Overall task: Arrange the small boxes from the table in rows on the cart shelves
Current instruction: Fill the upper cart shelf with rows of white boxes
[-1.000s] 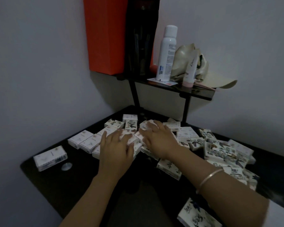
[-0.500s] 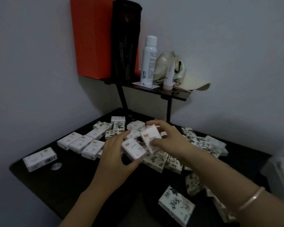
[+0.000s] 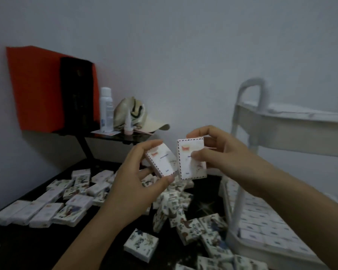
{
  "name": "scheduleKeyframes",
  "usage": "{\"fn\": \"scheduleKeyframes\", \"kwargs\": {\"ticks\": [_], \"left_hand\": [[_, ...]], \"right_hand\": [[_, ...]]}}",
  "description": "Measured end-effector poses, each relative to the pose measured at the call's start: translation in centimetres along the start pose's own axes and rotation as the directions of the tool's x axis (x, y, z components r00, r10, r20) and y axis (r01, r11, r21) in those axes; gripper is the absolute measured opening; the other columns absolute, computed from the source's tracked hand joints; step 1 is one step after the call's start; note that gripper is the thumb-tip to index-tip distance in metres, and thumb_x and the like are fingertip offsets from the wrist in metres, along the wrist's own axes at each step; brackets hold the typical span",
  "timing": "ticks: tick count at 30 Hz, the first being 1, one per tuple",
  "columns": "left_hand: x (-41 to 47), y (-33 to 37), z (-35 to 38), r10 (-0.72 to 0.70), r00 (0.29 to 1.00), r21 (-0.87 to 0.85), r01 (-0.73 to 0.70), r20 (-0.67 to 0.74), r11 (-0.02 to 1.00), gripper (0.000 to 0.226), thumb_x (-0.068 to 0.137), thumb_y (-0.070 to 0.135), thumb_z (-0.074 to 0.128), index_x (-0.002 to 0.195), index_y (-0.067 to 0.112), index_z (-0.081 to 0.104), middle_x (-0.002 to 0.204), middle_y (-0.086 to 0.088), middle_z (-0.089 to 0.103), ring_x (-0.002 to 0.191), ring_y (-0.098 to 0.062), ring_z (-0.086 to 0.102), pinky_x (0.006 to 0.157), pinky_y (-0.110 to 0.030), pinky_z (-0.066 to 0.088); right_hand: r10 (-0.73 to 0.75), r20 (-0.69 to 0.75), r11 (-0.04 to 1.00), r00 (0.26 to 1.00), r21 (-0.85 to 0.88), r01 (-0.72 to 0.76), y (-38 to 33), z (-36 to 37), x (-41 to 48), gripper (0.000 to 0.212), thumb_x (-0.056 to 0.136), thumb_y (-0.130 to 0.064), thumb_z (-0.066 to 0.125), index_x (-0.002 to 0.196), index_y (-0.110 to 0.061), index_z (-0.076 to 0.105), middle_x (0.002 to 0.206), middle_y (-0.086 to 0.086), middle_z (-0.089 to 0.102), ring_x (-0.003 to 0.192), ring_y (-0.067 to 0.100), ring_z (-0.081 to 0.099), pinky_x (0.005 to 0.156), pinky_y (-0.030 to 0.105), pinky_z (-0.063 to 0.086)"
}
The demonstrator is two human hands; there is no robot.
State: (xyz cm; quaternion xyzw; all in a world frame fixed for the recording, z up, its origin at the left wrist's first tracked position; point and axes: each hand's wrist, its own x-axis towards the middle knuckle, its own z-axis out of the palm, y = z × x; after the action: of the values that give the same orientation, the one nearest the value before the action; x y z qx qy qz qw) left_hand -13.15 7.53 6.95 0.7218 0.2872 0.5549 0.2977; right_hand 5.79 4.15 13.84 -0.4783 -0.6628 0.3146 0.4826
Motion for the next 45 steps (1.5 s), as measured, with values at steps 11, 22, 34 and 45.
{"fn": "scheduleKeyframes", "kwargs": {"ticks": [11, 22, 34, 45], "left_hand": [[5.1, 10.4, 8.9, 0.446, 0.888, 0.115, -0.457, 0.109, 0.882, 0.058, 0.080, 0.019, 0.074, 0.133, 0.024, 0.052, 0.137, 0.012, 0.046, 0.129, 0.002, 0.043, 0.100, -0.018, 0.046], [12.2, 14.9, 17.5, 0.540, 0.835, 0.218, -0.550, 0.110, 0.806, 0.041, 0.071, 0.057, 0.071, 0.105, 0.034, 0.072, 0.131, 0.013, 0.057, 0.114, 0.000, 0.057, 0.076, -0.020, 0.058], [18.1, 18.1, 23.5, 0.098, 0.923, -0.119, -0.057, 0.371, 0.991, 0.020, 0.078, 0.016, 0.077, 0.098, 0.017, 0.076, 0.129, 0.006, 0.058, 0.103, -0.006, 0.063, 0.080, -0.018, 0.055], [20.0, 18.1, 26.4, -0.027, 0.904, -0.123, 0.088, 0.426, 0.989, 0.046, 0.086, 0.001, 0.067, 0.126, 0.022, 0.058, 0.113, -0.012, 0.063, 0.098, -0.022, 0.067, 0.085, -0.032, 0.058]], "right_hand": [[-0.197, -0.247, 0.970, 0.949, -0.191, 0.151, -7.9, -13.8, -7.2, 0.034, 0.089, -0.001, 0.057, 0.106, -0.028, 0.068, 0.098, -0.006, 0.074, 0.092, 0.012, 0.070, 0.082, 0.026, 0.058], [-0.409, -0.534, 0.801, 0.740, -0.599, 0.011, -3.5, -27.6, -4.6, 0.020, 0.086, -0.010, 0.066, 0.096, -0.028, 0.062, 0.104, -0.010, 0.065, 0.089, 0.000, 0.059, 0.064, 0.007, 0.042], [-0.055, -0.163, 0.910, 0.985, -0.414, -0.017, -2.3, -29.7, -5.8, 0.020, 0.088, -0.002, 0.061, 0.104, -0.014, 0.066, 0.100, -0.003, 0.074, 0.091, 0.014, 0.068, 0.076, 0.027, 0.055], [0.225, -0.269, 0.889, 0.937, -0.338, -0.310, -2.5, -29.4, -5.0, 0.017, 0.098, -0.032, 0.045, 0.108, -0.024, 0.056, 0.102, 0.007, 0.070, 0.077, 0.015, 0.060, 0.057, 0.019, 0.045]]}}
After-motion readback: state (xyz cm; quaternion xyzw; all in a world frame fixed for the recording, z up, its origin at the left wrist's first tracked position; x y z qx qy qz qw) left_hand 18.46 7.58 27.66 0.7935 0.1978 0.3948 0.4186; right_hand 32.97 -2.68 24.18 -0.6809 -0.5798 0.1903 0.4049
